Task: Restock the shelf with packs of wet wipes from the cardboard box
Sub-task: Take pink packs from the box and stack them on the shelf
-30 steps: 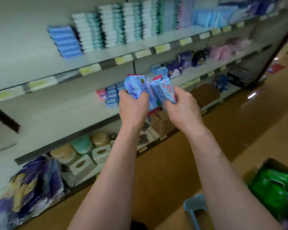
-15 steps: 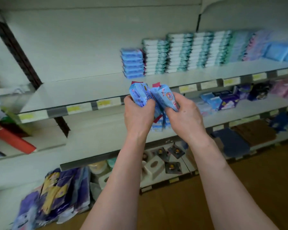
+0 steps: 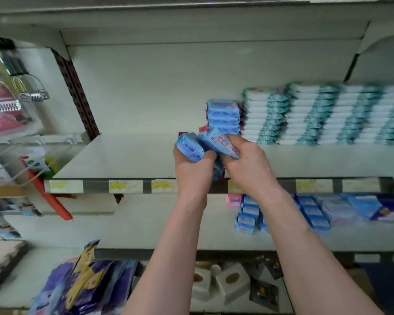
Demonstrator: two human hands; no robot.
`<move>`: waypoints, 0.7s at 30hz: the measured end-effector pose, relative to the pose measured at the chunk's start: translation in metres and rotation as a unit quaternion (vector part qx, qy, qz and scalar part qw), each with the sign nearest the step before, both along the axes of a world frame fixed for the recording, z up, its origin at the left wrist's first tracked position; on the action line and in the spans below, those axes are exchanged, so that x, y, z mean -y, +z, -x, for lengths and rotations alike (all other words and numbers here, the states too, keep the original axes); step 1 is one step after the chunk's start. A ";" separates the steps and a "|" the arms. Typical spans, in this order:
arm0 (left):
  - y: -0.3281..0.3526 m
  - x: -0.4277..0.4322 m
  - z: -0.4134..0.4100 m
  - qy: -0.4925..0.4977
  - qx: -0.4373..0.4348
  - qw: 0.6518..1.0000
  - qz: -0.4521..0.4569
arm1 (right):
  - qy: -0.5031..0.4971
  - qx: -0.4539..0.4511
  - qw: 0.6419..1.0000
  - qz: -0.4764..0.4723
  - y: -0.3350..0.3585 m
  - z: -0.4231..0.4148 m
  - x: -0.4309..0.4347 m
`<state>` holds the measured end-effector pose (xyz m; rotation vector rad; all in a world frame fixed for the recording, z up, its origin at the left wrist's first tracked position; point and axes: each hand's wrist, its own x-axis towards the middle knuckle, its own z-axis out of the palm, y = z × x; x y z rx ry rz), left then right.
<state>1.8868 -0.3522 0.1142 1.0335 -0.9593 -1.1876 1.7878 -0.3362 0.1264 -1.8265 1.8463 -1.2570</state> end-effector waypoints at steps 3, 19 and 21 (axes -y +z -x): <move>0.004 0.024 0.014 0.011 -0.003 1.000 0.011 | 0.020 -0.006 0.999 -0.028 0.008 0.017 0.032; 0.016 0.115 0.018 -0.006 -0.080 0.995 -0.054 | 0.208 -0.082 0.975 -0.022 0.040 0.030 0.131; 0.016 0.129 0.007 -0.043 -0.098 0.991 -0.076 | 0.201 -0.023 0.979 -0.016 0.046 0.037 0.149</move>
